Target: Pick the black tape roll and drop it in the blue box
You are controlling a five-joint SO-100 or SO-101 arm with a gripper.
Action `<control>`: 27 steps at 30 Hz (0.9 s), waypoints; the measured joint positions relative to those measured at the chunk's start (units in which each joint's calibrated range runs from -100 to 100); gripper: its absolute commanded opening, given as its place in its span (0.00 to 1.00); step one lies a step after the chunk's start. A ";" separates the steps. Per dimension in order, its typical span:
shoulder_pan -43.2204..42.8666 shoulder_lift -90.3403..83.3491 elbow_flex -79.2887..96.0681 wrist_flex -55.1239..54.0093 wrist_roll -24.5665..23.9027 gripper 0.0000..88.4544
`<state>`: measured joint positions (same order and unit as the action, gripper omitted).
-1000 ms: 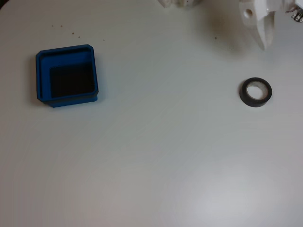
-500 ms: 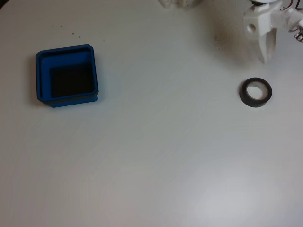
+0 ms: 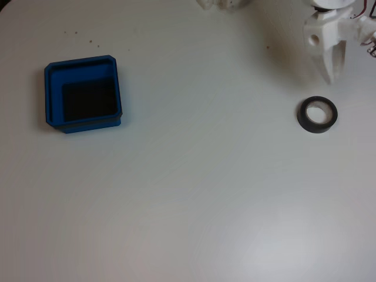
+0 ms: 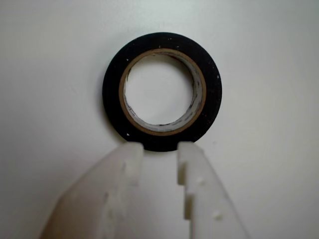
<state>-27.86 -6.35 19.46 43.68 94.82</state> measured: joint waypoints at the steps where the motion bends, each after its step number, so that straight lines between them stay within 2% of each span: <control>1: 0.00 0.17 0.00 0.00 0.00 0.02; 6: 0.00 0.17 0.00 0.00 0.00 0.04; 16: 0.00 0.17 -0.09 0.00 0.00 0.19; 27: 0.00 0.17 -0.09 0.00 0.00 0.20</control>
<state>-27.86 -6.18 19.37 43.68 94.82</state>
